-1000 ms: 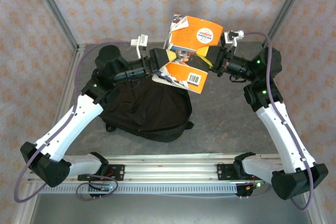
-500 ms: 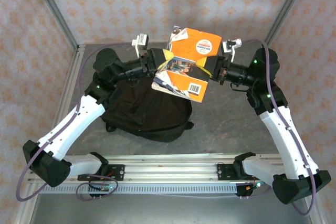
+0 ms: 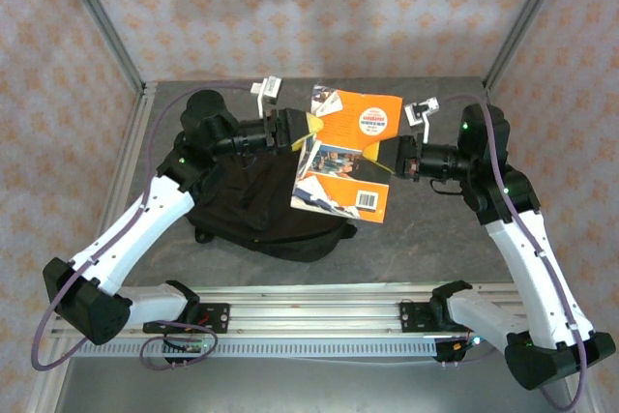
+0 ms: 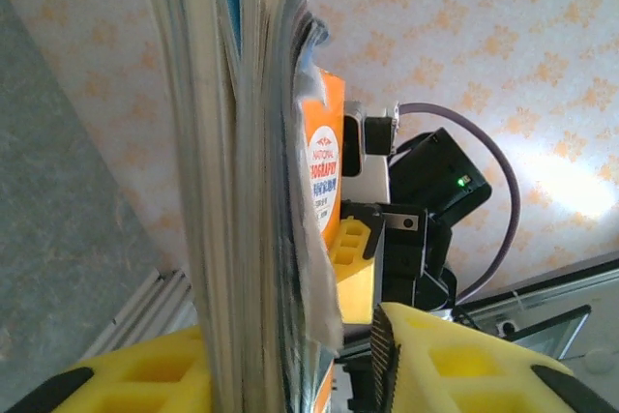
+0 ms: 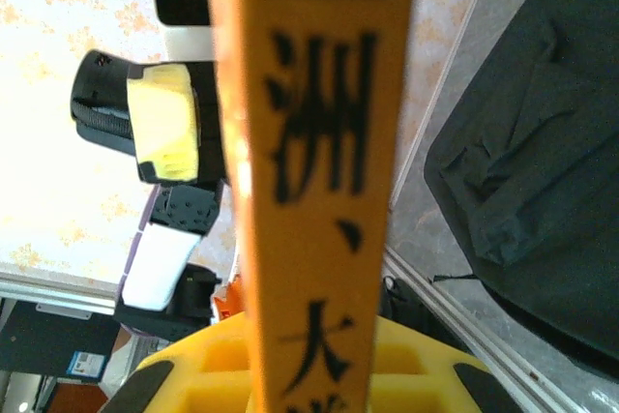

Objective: Pack the student bag
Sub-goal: Rotate the book.

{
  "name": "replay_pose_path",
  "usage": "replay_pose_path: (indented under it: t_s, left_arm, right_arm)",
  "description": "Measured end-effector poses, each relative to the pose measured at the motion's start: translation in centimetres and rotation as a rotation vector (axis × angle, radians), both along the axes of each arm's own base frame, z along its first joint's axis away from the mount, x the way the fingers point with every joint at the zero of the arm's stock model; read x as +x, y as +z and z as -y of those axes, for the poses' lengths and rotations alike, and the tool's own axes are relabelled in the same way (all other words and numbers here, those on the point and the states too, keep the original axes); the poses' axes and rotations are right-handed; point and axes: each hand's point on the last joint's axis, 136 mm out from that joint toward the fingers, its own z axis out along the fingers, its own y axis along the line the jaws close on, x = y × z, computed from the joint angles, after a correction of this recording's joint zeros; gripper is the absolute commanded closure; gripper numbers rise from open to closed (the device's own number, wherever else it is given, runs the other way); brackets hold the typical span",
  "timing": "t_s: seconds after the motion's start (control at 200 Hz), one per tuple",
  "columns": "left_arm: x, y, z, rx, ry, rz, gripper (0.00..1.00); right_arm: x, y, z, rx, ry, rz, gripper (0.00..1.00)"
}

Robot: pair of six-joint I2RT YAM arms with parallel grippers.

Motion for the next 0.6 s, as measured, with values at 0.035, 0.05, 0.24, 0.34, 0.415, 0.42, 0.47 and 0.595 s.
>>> replay_pose_path:
  t_s: [0.035, 0.05, 0.24, 0.34, 0.415, 0.42, 0.47, 0.595]
  left_arm:
    - [-0.1, -0.2, 0.1, 0.008, -0.008, 0.001, 0.75]
    - [-0.2, -0.4, 0.1, 0.011, -0.012, -0.006, 0.76]
    - [0.4, -1.9, 1.0, 0.050, -0.030, -0.003, 1.00]
    - [1.0, -2.1, 1.2, 0.070, -0.027, 0.000, 1.00]
    - [1.2, -2.2, 1.2, 0.075, -0.011, 0.000, 1.00]
    - [1.2, -2.2, 1.2, 0.075, -0.010, 0.000, 1.00]
    - [1.6, -2.2, 1.0, 0.072, 0.018, -0.006, 1.00]
    - [3.9, -2.4, -1.2, 0.034, 0.191, -0.057, 1.00]
  right_arm:
    - [-0.1, -0.2, 0.0, -0.001, 0.004, -0.005, 1.00]
    - [-0.1, -0.3, 0.0, -0.002, 0.006, -0.006, 1.00]
    - [0.1, -0.6, 0.0, -0.005, -0.001, -0.023, 1.00]
    - [0.5, -0.8, 0.3, -0.013, -0.027, -0.033, 0.62]
    - [1.2, -1.0, 0.3, -0.017, -0.062, -0.056, 0.46]
    - [1.3, -1.0, 0.3, -0.016, -0.065, -0.060, 0.45]
    - [2.1, -1.0, 0.3, -0.011, -0.102, -0.061, 0.37]
    - [4.5, -1.1, 1.1, 0.071, -0.252, -0.106, 0.27]
